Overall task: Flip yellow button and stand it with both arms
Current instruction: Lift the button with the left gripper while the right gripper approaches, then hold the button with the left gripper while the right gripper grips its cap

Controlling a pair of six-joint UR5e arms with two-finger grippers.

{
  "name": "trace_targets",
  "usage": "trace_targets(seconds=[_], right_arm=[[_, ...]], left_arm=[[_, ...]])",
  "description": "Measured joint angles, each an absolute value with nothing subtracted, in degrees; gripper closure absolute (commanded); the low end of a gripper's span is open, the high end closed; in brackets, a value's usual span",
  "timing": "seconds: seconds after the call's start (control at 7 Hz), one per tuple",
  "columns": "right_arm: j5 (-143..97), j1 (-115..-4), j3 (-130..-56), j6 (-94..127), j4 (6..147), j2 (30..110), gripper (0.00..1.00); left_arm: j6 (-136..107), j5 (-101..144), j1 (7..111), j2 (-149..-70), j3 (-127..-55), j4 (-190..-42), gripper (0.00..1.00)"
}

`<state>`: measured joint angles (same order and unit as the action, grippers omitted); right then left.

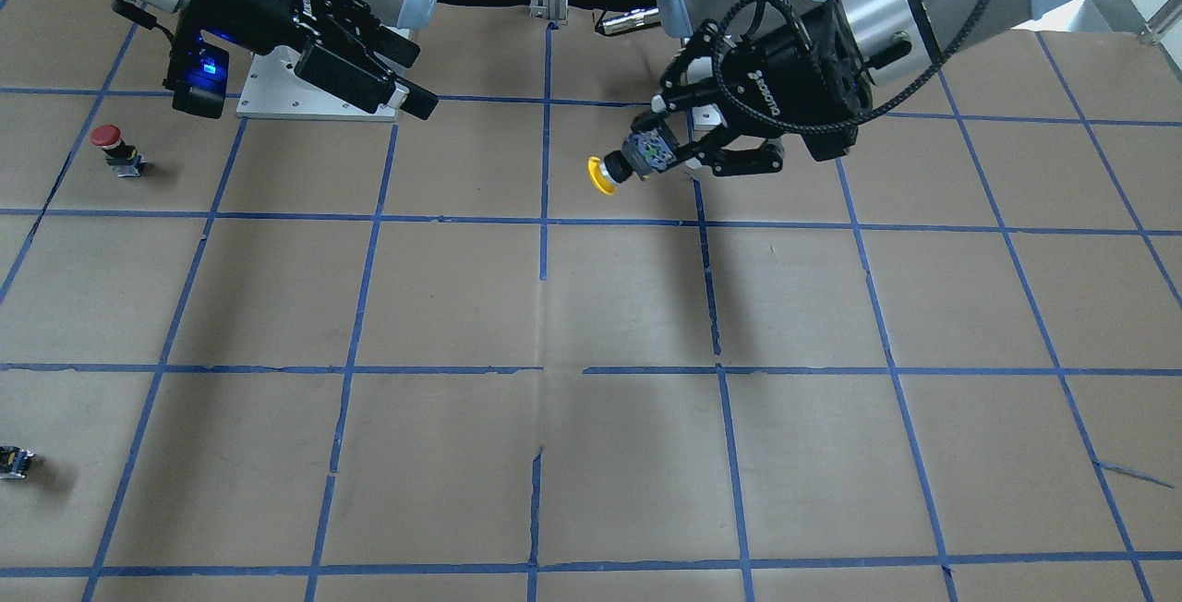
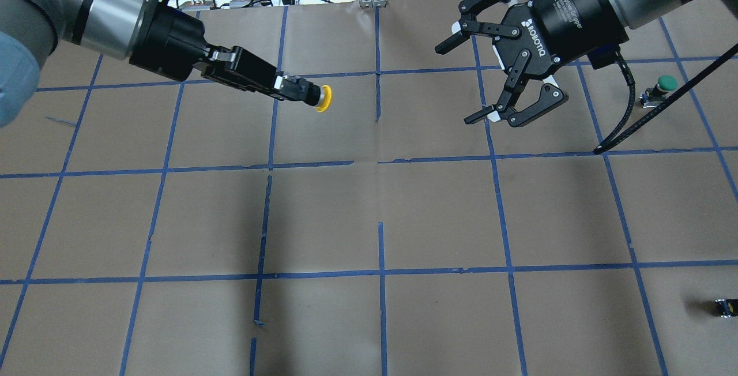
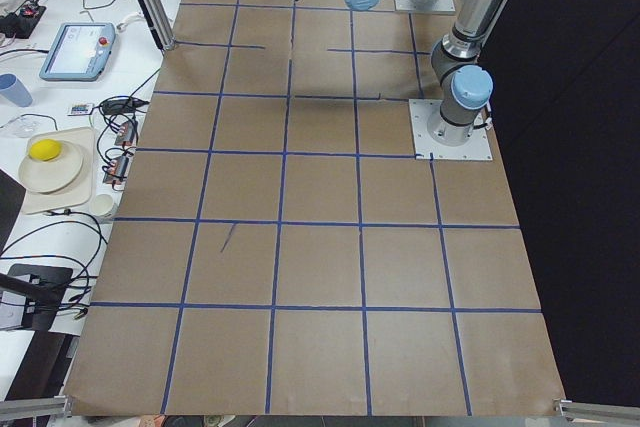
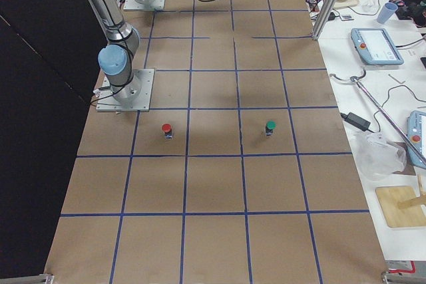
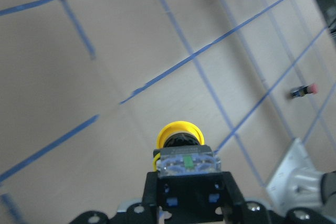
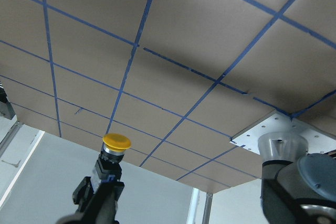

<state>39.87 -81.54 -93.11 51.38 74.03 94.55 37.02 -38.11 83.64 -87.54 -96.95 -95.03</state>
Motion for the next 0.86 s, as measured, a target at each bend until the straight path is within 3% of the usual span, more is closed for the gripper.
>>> trace_targets(seconds=[0.86], right_arm=[[26.5,-78.29,-93.11,55.08,66.45,95.73,0.0]], left_arm=[[30.32,-4.22,86.05,-86.68,-107.7,-94.7,0.8]])
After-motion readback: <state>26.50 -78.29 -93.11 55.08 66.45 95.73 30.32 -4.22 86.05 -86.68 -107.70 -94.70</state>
